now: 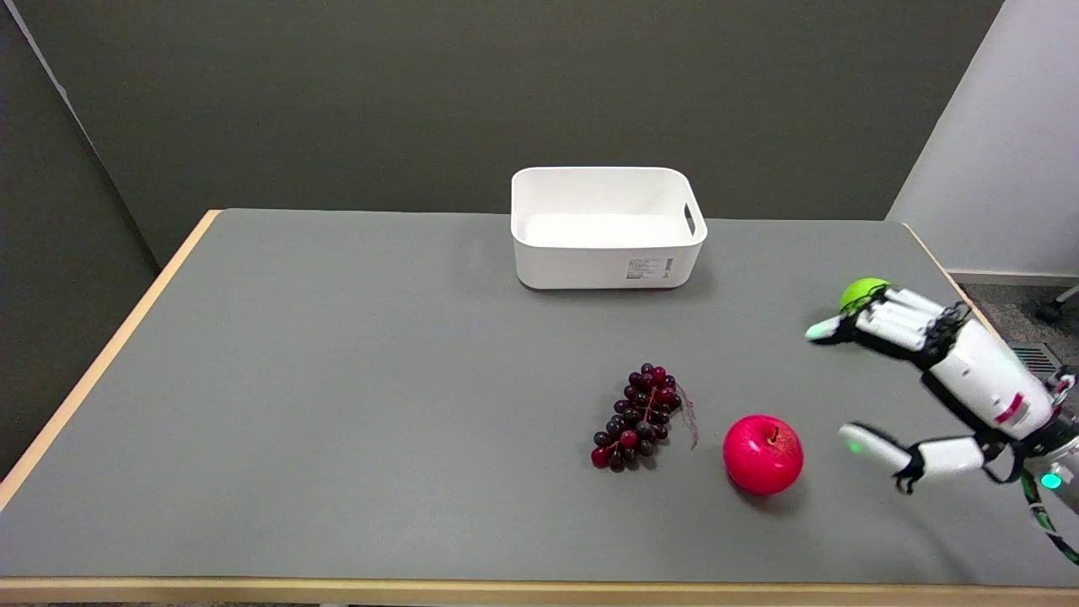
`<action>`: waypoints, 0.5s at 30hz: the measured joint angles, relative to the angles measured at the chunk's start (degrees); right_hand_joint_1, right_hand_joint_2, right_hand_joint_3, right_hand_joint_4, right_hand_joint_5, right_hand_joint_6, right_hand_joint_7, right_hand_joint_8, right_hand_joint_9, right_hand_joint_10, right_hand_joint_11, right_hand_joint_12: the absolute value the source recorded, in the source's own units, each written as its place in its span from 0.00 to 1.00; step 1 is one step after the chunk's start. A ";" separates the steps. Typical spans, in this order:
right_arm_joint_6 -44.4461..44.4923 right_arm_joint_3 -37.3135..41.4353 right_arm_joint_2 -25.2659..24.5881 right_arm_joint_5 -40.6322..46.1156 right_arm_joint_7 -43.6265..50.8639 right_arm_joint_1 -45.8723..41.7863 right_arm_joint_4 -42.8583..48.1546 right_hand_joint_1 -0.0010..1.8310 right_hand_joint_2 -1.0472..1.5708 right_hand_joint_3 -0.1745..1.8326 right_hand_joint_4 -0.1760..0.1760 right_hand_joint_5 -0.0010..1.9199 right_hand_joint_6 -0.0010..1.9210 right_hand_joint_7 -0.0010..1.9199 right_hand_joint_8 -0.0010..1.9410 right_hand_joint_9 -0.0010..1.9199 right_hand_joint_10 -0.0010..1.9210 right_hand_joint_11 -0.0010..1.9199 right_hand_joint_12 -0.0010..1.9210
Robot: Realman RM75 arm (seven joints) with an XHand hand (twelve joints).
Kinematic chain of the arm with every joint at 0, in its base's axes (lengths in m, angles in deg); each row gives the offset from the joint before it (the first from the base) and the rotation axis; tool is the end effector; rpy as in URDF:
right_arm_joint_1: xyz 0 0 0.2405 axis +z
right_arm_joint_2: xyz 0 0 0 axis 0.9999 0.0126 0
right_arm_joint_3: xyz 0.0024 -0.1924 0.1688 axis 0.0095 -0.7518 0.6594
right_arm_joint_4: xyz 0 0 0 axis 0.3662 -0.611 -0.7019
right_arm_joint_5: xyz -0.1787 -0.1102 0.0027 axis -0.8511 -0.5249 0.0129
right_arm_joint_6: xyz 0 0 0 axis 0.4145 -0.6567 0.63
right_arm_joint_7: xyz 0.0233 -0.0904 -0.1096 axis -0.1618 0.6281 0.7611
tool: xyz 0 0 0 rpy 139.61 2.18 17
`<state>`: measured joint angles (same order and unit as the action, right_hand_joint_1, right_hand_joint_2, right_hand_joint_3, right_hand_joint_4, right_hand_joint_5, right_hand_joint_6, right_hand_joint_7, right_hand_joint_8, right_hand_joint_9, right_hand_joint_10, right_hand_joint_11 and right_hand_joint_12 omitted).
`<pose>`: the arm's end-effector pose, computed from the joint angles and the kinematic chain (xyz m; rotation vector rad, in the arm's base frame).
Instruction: Pick up the red apple.
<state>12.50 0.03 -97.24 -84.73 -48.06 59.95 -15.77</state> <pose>-0.2428 -0.1321 0.4868 1.9861 0.1006 0.4515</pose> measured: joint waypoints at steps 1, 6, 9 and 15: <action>0.16 -0.11 -0.16 -0.90 1.25 -0.42 0.79 0.21 0.63 0.51 0.82 0.20 0.39 0.30 0.33 0.27 0.58 0.18 0.80; 0.15 -0.24 -0.53 -3.65 5.02 -2.40 4.20 0.21 0.63 0.51 0.82 0.20 0.39 0.30 0.33 0.27 0.58 0.18 0.80; -0.60 0.02 -0.68 -4.94 6.58 -3.86 6.20 0.21 0.63 0.51 0.81 0.20 0.39 0.30 0.33 0.27 0.58 0.18 0.79; -2.24 0.33 -0.79 -6.98 8.73 -5.42 9.18 0.21 0.63 0.51 0.81 0.20 0.39 0.29 0.33 0.26 0.57 0.17 0.79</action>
<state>10.26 0.36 -98.04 -91.71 -39.33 54.53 -6.59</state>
